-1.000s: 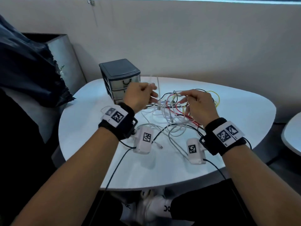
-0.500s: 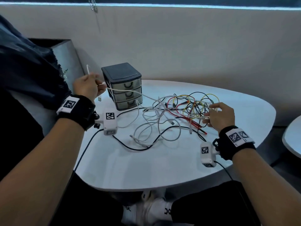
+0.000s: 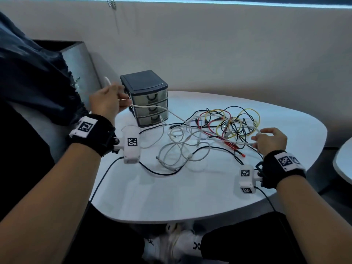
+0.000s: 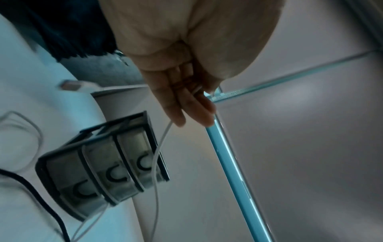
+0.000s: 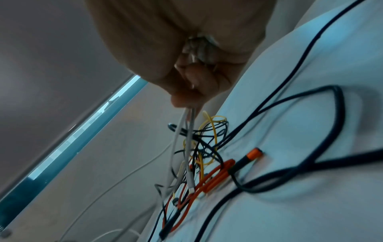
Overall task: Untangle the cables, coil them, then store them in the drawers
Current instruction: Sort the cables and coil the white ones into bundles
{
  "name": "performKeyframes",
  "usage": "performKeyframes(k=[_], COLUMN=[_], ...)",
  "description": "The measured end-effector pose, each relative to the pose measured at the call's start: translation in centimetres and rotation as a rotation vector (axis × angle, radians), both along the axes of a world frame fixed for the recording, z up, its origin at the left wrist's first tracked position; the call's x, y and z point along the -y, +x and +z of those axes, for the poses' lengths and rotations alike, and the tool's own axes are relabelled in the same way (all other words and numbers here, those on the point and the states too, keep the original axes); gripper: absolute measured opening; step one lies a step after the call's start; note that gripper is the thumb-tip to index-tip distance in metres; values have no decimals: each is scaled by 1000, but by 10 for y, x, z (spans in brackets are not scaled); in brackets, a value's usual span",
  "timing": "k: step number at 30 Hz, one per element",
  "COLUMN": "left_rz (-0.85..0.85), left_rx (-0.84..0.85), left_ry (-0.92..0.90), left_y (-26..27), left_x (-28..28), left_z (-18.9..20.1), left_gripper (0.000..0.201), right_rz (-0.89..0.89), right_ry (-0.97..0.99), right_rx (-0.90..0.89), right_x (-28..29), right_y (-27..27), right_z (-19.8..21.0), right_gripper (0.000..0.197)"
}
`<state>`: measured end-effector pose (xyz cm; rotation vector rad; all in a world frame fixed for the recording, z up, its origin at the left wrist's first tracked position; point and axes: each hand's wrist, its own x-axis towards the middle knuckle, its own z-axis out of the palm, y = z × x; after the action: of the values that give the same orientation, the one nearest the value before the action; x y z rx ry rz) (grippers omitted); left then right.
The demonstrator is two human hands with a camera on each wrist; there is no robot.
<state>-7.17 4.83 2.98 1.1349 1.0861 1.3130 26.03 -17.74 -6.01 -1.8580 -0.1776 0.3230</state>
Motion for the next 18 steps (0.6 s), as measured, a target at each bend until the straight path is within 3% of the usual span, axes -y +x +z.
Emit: performKeyframes(k=[4, 7, 9, 11, 13, 16, 18], left_rz=[-181, -244, -268, -285, -299, -311, -313], left_rx=[-126, -126, -94, -59, -31, -4, 11], left_ry=[70, 87, 92, 97, 95, 96, 99], left_y=[23, 34, 41, 47, 51, 54, 53], left_x=[31, 42, 49, 54, 58, 64, 68], left_z=[5, 10, 15, 21, 26, 30, 31], left_gripper=[37, 36, 35, 34, 33, 33, 32], right_rz=[240, 309, 290, 317, 566, 968, 1052], right_ry=[-207, -496, -401, -221, -245, -724, -988], right_rx=[57, 382, 611, 797, 837, 780, 825], right_x=[-12, -22, -27, -36, -47, -63, -68], right_y=[-19, -39, -62, -86, -106, -121, -122], right_z=[5, 16, 31, 42, 42, 22, 8], right_gripper=[35, 47, 40, 21, 15, 38, 49])
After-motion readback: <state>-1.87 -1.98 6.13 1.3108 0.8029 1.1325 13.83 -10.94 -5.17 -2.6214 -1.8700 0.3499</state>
